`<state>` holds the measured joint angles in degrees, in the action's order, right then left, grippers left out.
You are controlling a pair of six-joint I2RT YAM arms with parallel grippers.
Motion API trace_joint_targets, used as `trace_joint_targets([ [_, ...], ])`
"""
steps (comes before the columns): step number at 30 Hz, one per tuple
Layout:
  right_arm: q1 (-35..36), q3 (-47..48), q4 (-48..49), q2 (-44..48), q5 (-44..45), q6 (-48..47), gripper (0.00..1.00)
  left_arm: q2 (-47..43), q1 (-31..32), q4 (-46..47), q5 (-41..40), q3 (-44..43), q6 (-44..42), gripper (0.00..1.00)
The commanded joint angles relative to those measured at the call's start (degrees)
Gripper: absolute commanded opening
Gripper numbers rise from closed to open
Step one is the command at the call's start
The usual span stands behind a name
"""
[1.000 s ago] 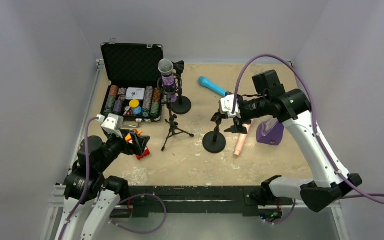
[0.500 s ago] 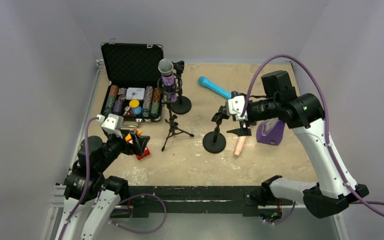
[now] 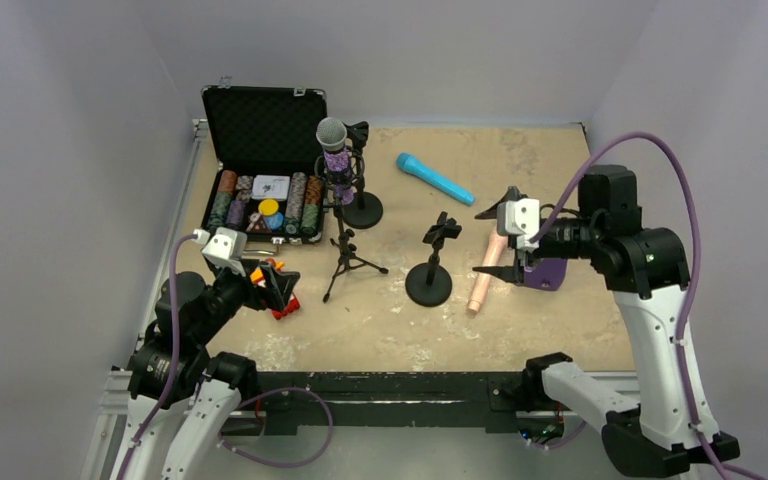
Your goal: Attach the microphones to the stand
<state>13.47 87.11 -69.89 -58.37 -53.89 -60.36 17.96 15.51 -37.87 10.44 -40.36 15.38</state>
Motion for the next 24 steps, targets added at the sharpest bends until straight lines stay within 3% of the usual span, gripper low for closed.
trace_joint_targets([
  [1,-3.0,-4.3,4.6,3.6,-5.2,4.1,0.86,0.2,0.0,1.2,-0.2,0.2,-0.9,0.99],
  [24,-15.8,-21.2,14.1,9.9,-11.4,15.3,0.87,-0.1,0.0,1.1,-0.2,0.1,-0.9,0.99],
])
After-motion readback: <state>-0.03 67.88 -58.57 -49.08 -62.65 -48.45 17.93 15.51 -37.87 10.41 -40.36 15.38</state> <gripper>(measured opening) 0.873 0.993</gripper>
